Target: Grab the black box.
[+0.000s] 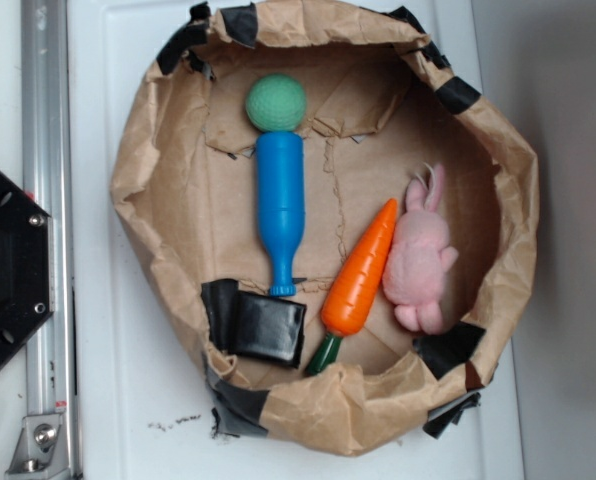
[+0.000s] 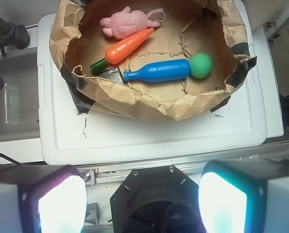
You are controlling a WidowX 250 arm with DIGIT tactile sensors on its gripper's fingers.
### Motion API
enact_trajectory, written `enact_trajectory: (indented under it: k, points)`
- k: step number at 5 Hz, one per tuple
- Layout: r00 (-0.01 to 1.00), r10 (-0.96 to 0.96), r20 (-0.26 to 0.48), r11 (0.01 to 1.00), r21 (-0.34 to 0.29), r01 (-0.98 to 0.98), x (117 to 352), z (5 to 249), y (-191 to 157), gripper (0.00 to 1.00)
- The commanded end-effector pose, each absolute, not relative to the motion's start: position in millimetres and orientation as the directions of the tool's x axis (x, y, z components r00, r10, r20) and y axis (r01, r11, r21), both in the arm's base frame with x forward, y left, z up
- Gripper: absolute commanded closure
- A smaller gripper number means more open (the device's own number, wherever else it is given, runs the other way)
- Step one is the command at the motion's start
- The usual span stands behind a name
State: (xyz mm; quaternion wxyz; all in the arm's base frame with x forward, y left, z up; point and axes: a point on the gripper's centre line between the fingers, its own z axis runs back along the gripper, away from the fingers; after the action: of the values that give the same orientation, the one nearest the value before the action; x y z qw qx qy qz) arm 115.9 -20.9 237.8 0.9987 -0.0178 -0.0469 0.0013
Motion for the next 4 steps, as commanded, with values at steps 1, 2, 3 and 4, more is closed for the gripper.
enact_trajectory:
  k: [1,2,3,4]
  points:
    - [0.996,0.004,0.094,0.999,-0.036,-0.001,116,238,-21,0.00]
    - [0.991,0.101,0.091,0.995,-0.029,-0.099,158,235,-12,0.00]
    - [0.980,0.161,0.117,0.987,-0.019,-0.160,196,230,-11,0.00]
    - [0.980,0.171,0.106,0.985,-0.010,-0.171,226,215,-12,0.00]
